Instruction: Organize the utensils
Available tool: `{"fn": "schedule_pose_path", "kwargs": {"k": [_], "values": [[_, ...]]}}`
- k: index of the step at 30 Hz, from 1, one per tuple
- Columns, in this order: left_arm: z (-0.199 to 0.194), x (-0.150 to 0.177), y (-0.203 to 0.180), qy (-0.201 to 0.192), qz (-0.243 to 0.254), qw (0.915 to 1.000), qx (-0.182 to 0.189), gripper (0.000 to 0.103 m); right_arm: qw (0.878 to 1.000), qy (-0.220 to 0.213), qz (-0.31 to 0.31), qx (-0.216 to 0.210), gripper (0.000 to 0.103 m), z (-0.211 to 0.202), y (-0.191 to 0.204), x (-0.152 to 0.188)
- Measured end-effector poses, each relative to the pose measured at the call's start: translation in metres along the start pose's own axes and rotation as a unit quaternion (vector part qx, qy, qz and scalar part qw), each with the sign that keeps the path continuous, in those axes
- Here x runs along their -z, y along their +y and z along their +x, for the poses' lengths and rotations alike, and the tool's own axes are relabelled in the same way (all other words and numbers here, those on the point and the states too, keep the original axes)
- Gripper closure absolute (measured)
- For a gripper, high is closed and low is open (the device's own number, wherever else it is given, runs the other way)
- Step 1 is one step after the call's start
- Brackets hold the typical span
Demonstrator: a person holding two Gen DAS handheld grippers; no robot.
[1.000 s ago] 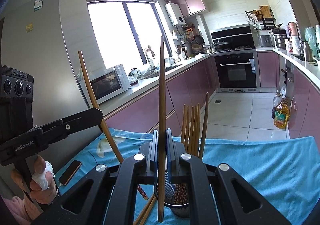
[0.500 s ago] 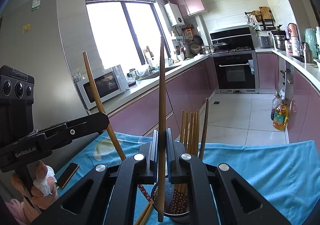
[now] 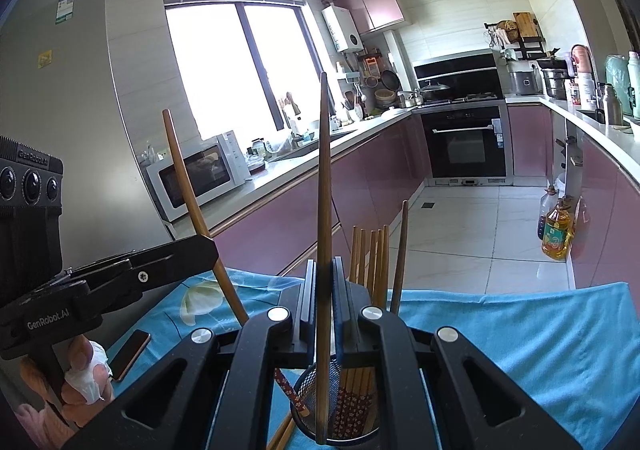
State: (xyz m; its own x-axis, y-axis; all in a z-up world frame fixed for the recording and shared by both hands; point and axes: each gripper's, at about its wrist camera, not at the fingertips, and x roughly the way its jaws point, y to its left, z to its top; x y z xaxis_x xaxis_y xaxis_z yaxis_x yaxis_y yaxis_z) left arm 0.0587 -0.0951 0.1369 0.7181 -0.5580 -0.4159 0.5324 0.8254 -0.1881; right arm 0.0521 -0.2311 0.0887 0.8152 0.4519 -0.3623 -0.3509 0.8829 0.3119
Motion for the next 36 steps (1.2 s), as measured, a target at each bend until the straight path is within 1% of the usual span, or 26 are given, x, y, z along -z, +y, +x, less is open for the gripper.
{"fn": "schedule_pose_path", "kwargs": {"k": [13, 26, 36], "values": [[0.007, -0.003, 0.002, 0.011, -0.005, 0.9999, -0.005, 0.096, 1.0, 0.005, 0.005, 0.011, 0.097, 0.011, 0.0, -0.002], [0.022, -0.014, 0.002, 0.019, -0.008, 0.9998, -0.005, 0.096, 1.0, 0.007, 0.006, 0.016, 0.097, 0.015, -0.002, -0.002], [0.021, -0.014, 0.005, 0.023, -0.008, 0.9997, -0.004, 0.096, 1.0, 0.006, 0.005, 0.026, 0.097, 0.019, -0.004, 0.001]]}}
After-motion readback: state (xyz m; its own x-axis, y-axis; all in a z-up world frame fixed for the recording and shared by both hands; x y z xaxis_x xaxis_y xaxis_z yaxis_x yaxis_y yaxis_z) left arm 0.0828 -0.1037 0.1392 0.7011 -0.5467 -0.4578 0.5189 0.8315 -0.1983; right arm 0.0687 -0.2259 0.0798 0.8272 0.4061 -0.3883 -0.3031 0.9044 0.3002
